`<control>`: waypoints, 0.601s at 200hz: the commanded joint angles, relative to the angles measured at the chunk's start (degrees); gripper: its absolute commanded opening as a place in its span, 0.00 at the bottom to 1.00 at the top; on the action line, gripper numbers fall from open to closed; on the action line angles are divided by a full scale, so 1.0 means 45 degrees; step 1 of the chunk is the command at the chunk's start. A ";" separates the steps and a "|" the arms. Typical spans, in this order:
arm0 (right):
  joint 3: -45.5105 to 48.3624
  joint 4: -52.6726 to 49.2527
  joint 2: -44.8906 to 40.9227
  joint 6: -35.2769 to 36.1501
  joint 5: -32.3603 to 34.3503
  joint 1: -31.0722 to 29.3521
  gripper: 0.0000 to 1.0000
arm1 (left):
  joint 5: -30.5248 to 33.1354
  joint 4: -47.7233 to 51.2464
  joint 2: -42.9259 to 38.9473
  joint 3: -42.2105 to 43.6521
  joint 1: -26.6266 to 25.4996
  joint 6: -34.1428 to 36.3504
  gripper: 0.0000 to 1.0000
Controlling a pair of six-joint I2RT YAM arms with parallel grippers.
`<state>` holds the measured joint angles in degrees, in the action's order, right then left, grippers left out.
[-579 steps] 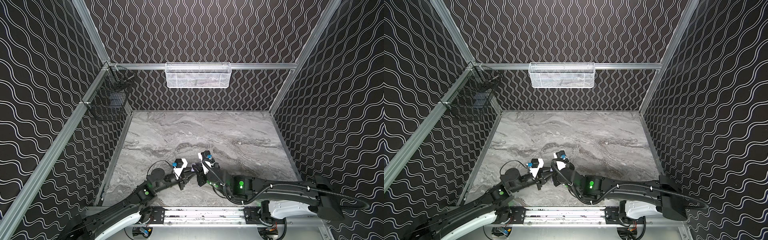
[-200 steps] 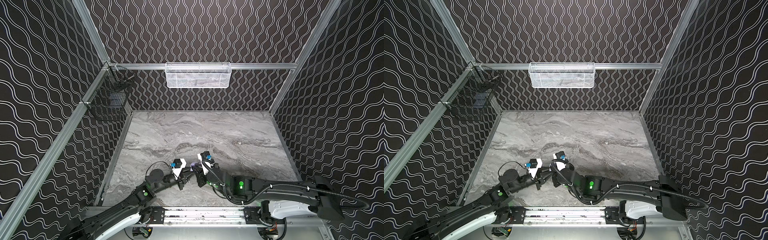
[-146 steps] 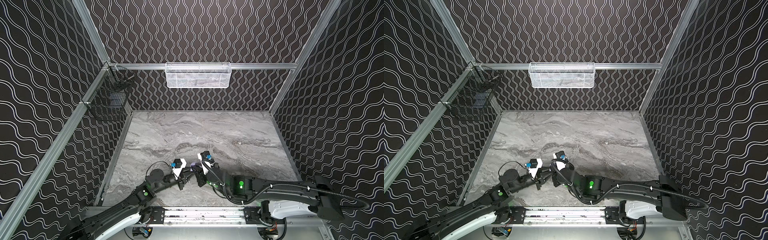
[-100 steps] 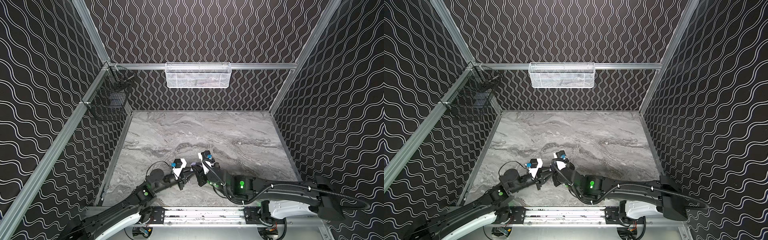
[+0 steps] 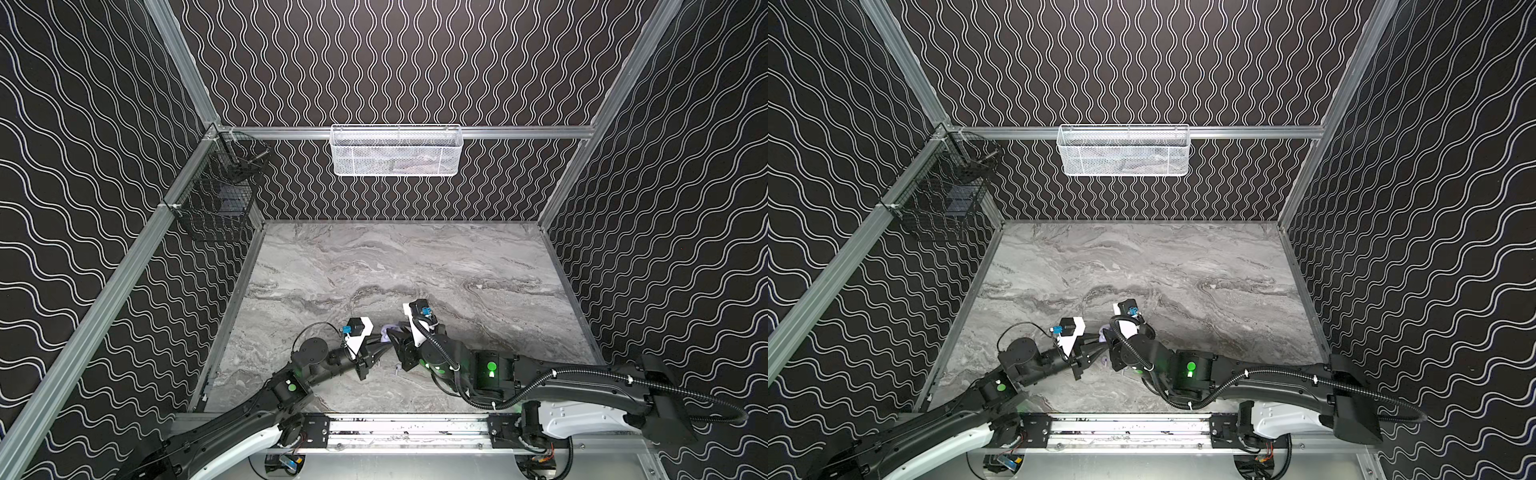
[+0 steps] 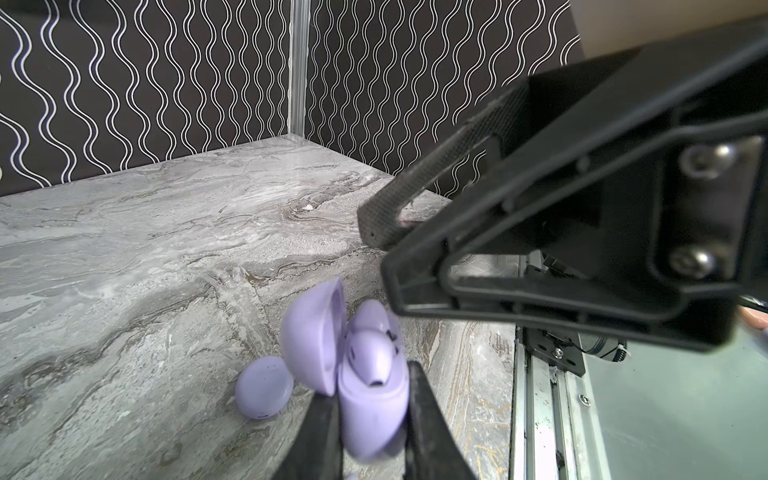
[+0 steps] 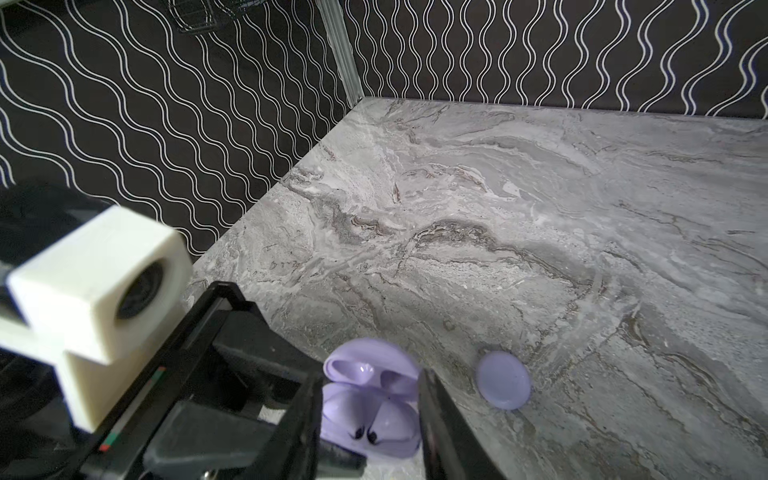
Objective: Insert the wireless bluetooth earbuds into the charging case
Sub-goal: 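Open the right gripper to release the earbud and lift away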
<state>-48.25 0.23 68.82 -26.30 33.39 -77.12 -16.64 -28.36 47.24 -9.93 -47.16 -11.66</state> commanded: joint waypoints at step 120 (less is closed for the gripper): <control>-0.0700 -0.1525 -0.0663 -0.0411 0.0506 0.0291 0.60 | 0.0144 -0.0148 -0.0043 -0.0118 0.0010 0.0184 0.00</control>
<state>-50.33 -4.01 66.35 -26.59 35.33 -76.34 -15.64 -28.14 46.87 -10.07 -47.16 -11.64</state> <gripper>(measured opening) 0.595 0.207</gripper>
